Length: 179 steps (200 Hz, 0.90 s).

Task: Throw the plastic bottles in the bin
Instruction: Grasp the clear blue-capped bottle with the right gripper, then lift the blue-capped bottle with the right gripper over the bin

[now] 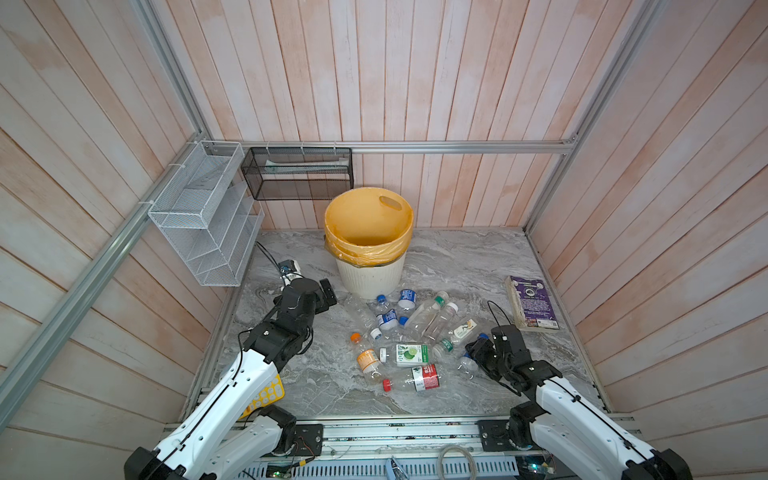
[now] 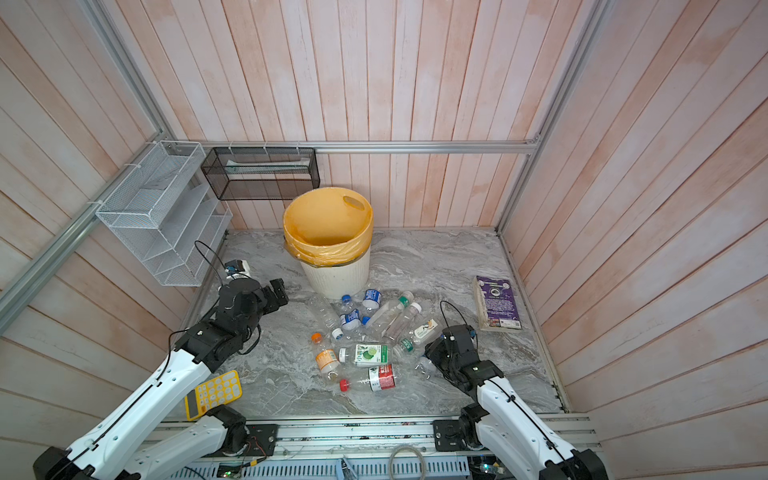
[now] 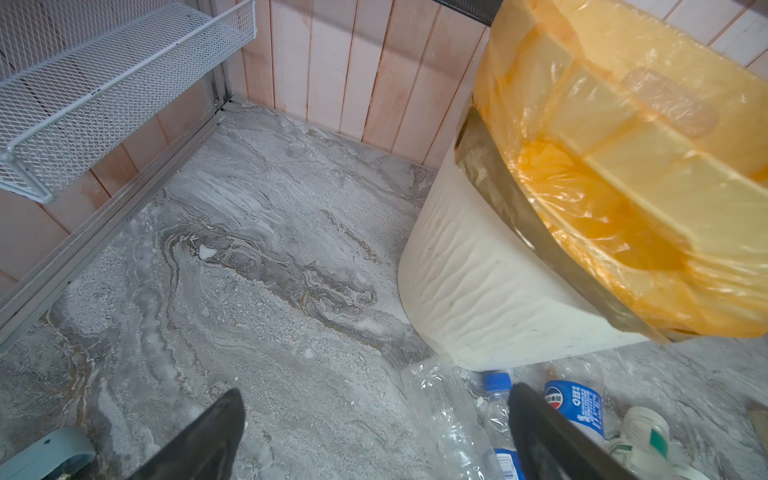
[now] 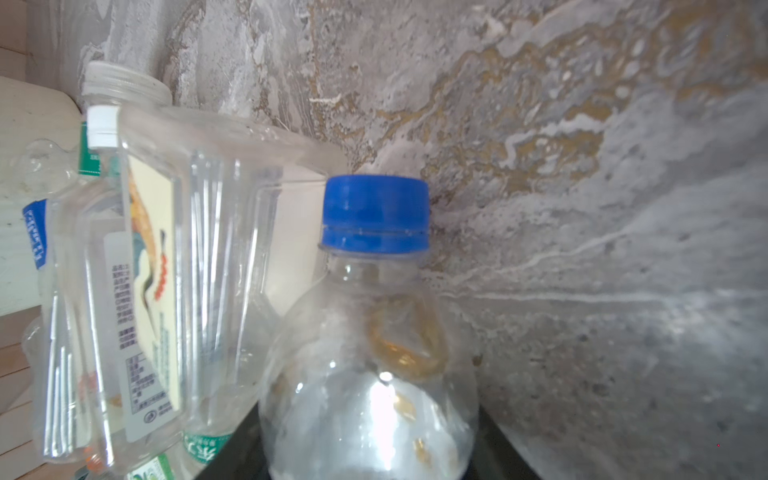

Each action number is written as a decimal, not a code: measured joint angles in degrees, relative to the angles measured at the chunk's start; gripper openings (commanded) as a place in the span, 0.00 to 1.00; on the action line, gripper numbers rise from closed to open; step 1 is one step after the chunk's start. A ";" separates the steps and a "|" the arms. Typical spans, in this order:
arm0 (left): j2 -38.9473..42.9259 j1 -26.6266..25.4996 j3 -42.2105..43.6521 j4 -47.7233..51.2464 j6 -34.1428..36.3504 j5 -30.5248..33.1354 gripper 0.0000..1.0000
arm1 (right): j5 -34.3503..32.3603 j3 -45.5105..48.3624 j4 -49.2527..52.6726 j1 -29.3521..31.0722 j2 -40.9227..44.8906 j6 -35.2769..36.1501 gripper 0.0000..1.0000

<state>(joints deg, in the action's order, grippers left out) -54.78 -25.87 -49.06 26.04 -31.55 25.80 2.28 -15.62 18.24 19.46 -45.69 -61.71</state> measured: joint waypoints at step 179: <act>1.53 3.10 9.25 1.81 -6.91 -6.36 1.00 | 13.73 -55.45 -14.10 -5.49 -25.29 17.79 0.48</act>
<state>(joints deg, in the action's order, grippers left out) -53.25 -22.76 -39.81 27.86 -38.46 19.44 16.01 -71.07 4.14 13.98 -70.98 -43.92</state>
